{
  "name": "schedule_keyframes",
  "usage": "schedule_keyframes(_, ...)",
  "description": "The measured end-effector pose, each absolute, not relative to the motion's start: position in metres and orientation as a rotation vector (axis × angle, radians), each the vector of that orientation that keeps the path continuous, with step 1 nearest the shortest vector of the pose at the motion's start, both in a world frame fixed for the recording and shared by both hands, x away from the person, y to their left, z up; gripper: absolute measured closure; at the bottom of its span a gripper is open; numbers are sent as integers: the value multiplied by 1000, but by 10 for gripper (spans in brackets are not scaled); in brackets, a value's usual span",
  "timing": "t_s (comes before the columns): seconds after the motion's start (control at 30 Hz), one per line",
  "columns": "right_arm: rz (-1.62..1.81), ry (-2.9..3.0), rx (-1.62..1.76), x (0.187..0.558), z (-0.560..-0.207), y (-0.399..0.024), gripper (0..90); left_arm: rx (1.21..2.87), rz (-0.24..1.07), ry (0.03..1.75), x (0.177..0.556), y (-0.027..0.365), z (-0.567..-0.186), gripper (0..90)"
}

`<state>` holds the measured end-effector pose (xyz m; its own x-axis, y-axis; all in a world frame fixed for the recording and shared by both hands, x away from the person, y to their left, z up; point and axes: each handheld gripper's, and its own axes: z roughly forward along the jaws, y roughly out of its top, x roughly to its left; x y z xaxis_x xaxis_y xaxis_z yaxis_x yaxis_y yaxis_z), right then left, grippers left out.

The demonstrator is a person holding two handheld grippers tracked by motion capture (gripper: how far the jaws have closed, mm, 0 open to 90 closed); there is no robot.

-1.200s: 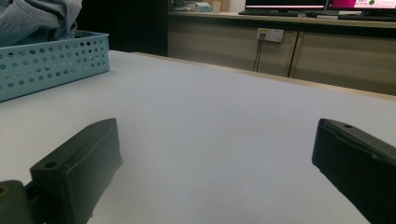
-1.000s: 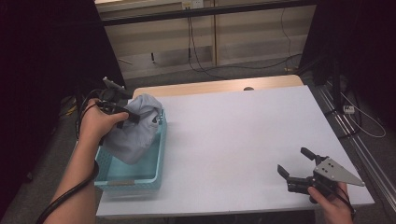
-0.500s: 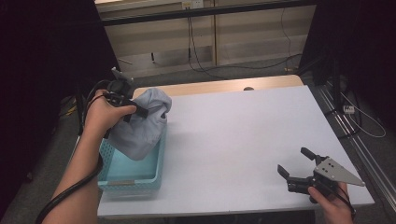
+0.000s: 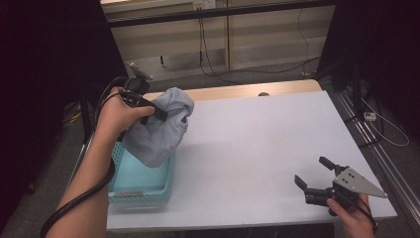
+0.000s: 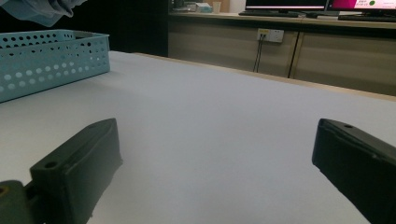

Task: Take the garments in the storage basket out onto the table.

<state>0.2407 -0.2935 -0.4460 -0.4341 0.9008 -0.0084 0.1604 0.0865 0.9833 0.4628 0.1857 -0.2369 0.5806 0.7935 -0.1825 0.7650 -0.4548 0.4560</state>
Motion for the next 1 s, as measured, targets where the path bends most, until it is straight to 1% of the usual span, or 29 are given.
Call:
schedule_keyframes(0.13,1405,1695,1059,241,-446,-293,7,2327,82,1226,461,178,-233,621)
schedule_keyframes(0.3,1403,1700,1050,241,-446,-293,7,2322,38,1189,460,169,-233,621)
schedule_keyframes(0.67,1402,1703,1046,241,-446,-293,6,2336,11,1110,454,143,-236,619)
schedule_keyframes(1.0,1404,1705,1041,241,-446,-293,7,2342,-22,1037,448,116,-249,619)
